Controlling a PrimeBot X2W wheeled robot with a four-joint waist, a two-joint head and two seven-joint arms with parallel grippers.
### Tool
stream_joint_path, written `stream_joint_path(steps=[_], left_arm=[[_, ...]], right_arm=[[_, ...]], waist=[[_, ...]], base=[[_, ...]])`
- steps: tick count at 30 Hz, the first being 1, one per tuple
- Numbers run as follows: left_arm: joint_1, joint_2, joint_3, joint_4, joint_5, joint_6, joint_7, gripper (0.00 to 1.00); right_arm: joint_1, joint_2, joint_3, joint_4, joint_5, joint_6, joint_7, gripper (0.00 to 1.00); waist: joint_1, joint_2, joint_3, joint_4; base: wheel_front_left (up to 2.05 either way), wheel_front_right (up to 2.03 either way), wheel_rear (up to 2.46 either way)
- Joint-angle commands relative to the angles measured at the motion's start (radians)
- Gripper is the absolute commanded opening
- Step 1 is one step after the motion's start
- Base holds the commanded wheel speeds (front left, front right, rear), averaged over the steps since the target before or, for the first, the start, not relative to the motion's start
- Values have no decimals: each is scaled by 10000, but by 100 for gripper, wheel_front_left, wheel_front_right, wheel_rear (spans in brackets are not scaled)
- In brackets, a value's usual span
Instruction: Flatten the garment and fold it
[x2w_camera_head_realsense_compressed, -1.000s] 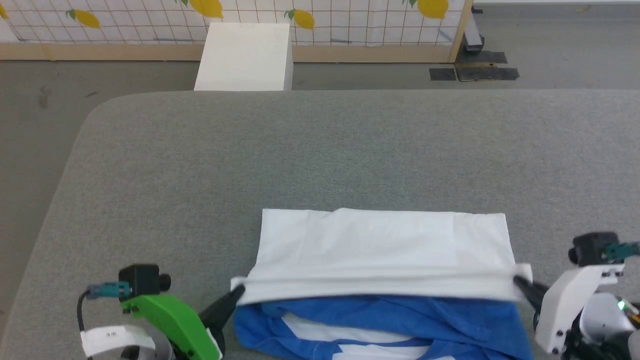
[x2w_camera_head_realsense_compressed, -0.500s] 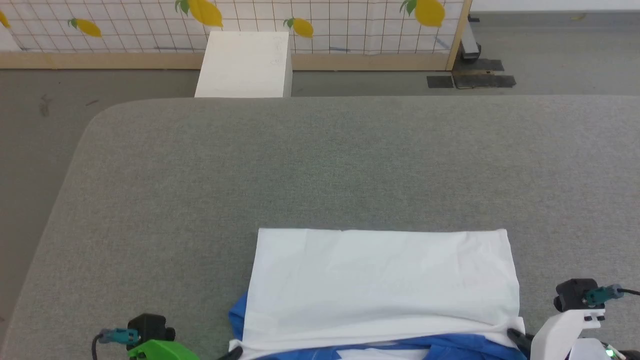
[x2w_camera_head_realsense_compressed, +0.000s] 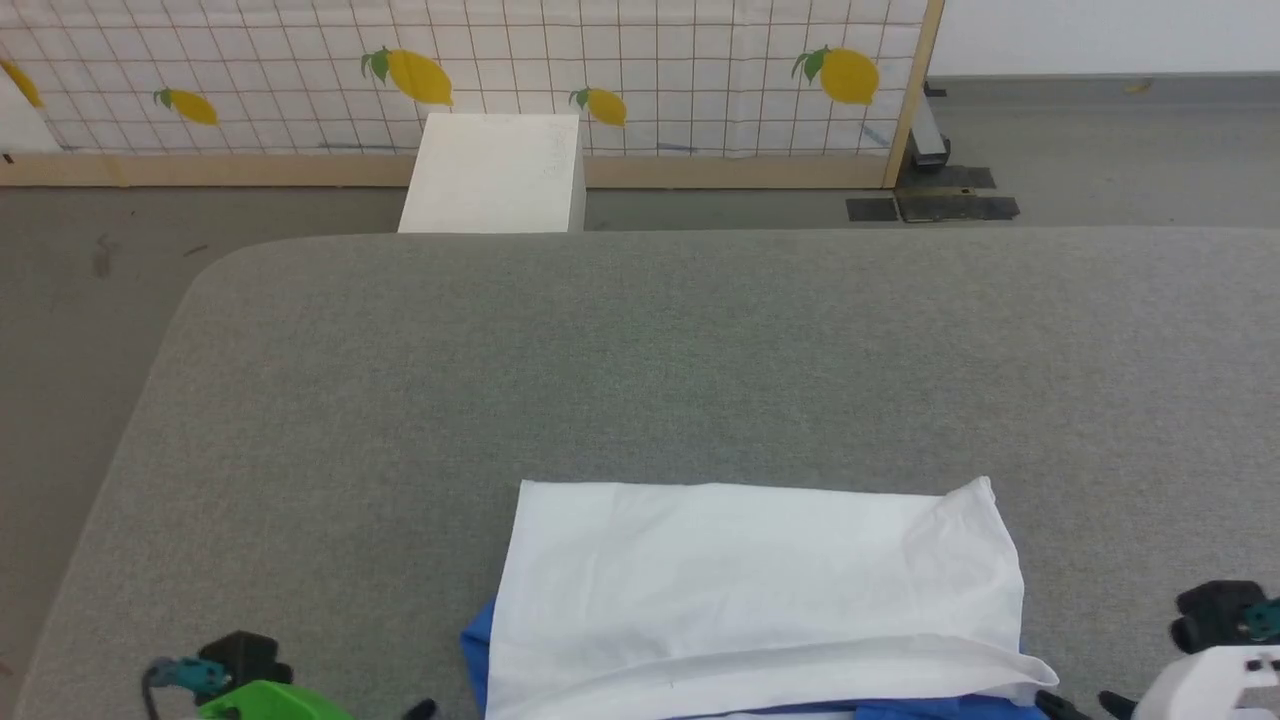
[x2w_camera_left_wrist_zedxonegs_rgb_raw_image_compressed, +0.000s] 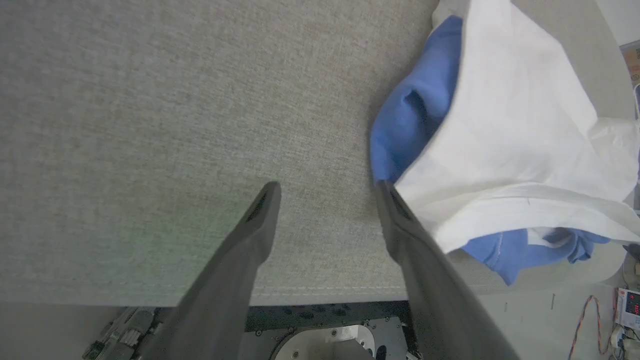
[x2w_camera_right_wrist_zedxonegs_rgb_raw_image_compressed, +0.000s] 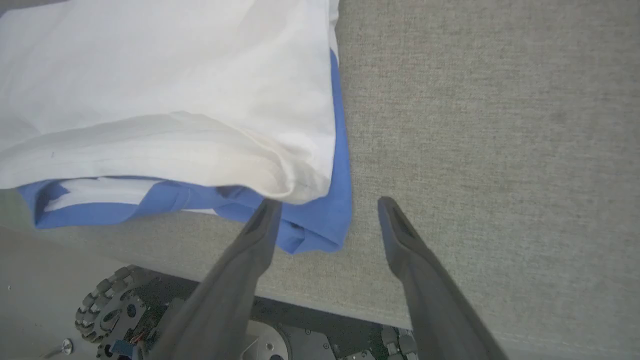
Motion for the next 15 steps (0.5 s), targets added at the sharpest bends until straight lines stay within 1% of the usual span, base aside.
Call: stream_joint_path(steps=[1, 3, 5, 8, 9, 12, 14, 15], left_arm=[[107, 164, 154, -101, 89, 94, -81, 100], [-15, 323, 395, -324, 261, 145, -369, 100], [-257, 435, 733, -628, 576, 105, -994, 100], [-760, 573, 1229, -998, 1480, -136, -2549, 100], [-967, 592, 1432, -1052, 1884, -245, -3297, 100], [-1429, 479, 1680, -965, 2657, -602, -4910, 100], [-1769, 418, 1726, -866, 3353, -792, -6017, 100], [-1915, 317, 1779, -859, 3578, -864, -6313, 100]], right_arm=[[121, -62, -215, -263, 207, -15, 239, 100], [139, 5, -722, -691, 601, -15, 713, 100], [-19, 88, -1256, -1104, 929, -15, 1101, 100], [-568, 124, -1862, -1486, 1073, -15, 1394, 100], [-829, 31, -1904, -1512, 976, -15, 1437, 100], [-1449, -317, -1538, -1197, 532, -15, 1468, 100], [-1911, -401, -999, -707, 447, -15, 1475, 100], [-2063, -486, -736, -499, 388, -15, 1485, 100]], waist=[[1, 0, -5, -11], [1, 0, 31, -4], [1, 0, 121, 12], [1, 0, 319, 0], [1, 0, 430, -12], [1, 0, 693, 2], [1, 0, 916, 23], [1, 0, 1006, 51]], base=[[0, 0, 0], [0, 0, 0], [0, 0, 0], [0, 0, 0], [0, 0, 0], [0, 0, 0], [0, 0, 0], [0, 0, 0]])
